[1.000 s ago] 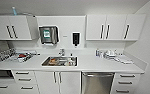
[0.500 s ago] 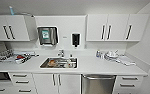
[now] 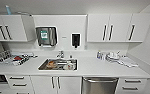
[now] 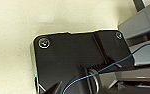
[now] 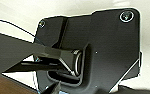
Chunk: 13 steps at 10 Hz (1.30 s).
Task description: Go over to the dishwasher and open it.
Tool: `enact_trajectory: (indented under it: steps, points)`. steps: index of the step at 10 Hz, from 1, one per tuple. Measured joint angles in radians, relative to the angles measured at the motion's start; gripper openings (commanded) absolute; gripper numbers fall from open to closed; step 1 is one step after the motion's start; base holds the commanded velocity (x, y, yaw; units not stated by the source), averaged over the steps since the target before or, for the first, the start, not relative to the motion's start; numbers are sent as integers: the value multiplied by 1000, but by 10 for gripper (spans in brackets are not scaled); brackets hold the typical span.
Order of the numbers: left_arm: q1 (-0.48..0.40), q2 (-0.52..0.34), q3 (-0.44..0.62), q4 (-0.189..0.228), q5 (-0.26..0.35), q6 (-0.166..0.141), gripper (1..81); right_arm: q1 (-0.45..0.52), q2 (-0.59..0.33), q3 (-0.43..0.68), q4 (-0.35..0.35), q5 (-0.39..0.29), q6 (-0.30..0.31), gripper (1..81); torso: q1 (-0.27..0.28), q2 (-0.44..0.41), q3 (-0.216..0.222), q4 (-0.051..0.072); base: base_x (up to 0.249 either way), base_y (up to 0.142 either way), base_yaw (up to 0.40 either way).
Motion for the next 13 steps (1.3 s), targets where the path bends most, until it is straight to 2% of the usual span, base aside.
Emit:
enact_trajectory:
  steps: [13]
  points:
    - [0,3,-4,0,0,0,811,0,8,-11,0,0,0,811,0,0,0,0,116,0,0]
